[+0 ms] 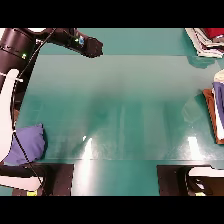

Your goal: Fold the shirts.

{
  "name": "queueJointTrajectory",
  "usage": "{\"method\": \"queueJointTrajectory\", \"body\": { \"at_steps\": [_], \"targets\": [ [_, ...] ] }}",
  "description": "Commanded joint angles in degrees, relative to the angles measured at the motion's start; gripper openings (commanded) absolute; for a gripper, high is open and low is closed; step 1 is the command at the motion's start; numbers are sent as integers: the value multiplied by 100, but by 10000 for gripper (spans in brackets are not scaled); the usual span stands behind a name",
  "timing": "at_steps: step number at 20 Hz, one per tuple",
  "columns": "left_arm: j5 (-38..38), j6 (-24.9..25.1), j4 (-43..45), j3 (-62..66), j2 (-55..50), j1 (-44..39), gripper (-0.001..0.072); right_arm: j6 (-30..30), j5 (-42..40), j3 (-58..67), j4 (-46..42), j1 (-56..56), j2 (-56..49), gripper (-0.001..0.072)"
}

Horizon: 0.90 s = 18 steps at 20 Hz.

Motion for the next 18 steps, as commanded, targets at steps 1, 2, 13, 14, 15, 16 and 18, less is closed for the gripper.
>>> {"method": "queueJointTrajectory", "body": {
  "at_steps": [1, 2, 13, 14, 15, 16, 18],
  "targets": [
    [-7, 7, 2, 0, -2, 0, 26, -105, 203, -450, -184, -271, 404, 14],
    [-33, 7, 2, 0, -2, 0, 27, -149, 310, -671, -289, -378, 546, 14],
    [-138, 9, 2, 0, -2, 0, 26, -188, 1104, -3893, -2833, -2039, 2273, 313],
    [-138, 9, 2, 0, -2, 0, 26, -188, 1104, -4076, -2889, -2245, 2347, 390],
    [-138, 9, 2, 0, -2, 0, 26, -186, 1095, -4236, -2883, -2472, 2400, 479],
    [-136, 9, 2, 0, -4, 0, 27, -186, 1104, -4325, -2874, -2662, 2417, 527],
    [-133, 9, 2, 0, -4, 0, 26, -170, 1158, -4345, -2771, -2848, 2417, 533]
  ]
}}
